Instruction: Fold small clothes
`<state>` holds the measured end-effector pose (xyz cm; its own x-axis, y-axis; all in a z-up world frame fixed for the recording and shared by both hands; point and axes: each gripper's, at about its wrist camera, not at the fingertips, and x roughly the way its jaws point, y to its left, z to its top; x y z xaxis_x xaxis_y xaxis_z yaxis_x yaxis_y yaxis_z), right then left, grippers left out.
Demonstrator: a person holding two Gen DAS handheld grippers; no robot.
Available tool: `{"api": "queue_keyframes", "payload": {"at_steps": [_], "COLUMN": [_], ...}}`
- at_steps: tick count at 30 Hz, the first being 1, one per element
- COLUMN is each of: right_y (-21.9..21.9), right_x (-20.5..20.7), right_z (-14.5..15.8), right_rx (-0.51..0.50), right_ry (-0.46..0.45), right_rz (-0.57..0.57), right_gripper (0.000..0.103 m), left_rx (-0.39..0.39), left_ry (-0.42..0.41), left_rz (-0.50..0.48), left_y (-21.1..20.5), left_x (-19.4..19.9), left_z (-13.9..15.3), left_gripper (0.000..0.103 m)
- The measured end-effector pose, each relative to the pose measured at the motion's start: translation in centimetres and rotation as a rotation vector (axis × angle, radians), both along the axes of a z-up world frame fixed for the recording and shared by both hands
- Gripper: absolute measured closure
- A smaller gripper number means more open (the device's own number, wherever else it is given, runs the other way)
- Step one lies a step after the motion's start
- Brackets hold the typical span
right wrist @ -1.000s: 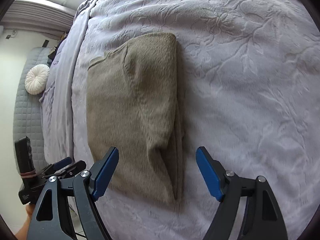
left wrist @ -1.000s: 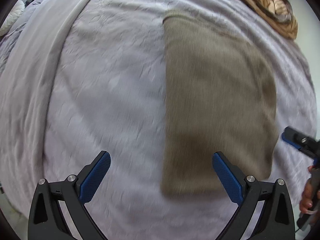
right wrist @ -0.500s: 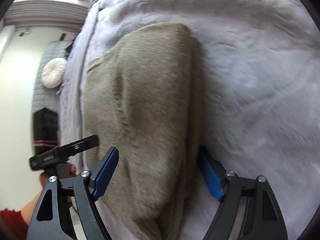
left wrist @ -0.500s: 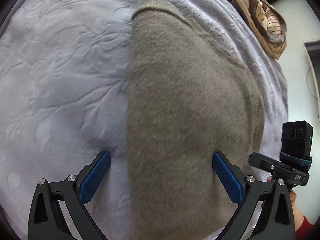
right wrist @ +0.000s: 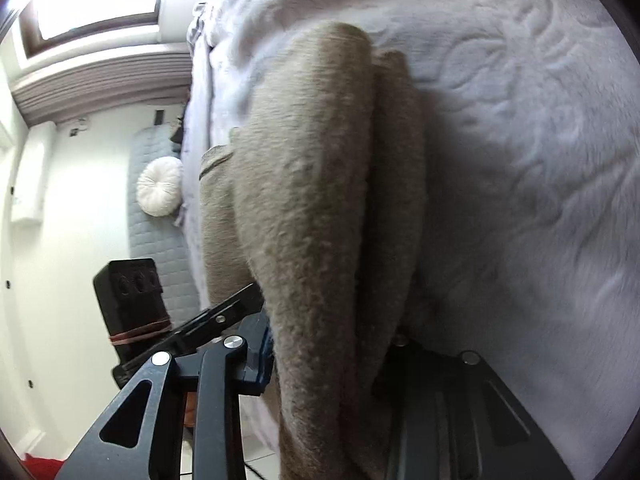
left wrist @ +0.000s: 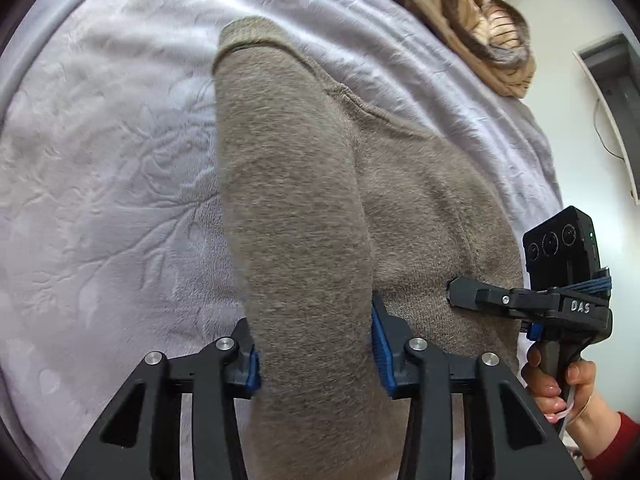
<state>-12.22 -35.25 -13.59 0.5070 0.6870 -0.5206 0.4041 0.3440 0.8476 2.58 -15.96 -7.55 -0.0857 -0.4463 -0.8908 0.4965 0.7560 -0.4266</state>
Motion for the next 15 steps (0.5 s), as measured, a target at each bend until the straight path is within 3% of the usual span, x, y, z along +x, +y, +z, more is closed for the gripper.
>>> {"api": "queue_keyframes", "payload": {"at_steps": [3, 15], "right_y": [1.0, 8.2], "right_x": [0.0, -2.6], "right_z": [2.0, 9.4], "right_rx": [0.023, 0.033], "right_ry": [-0.027, -0.047], "right_rz": [-0.003, -0.006], "right_gripper": [0.067, 0.067], "left_rx": [-0.018, -0.059], "left_ry": [-0.006, -0.005], "left_rz": [-0.006, -0.067], "left_y": [0.7, 10.5], "left_x": [-0.5, -4.3], "left_z": [1.9, 8.2], "left_gripper": [0.059, 0.059]}}
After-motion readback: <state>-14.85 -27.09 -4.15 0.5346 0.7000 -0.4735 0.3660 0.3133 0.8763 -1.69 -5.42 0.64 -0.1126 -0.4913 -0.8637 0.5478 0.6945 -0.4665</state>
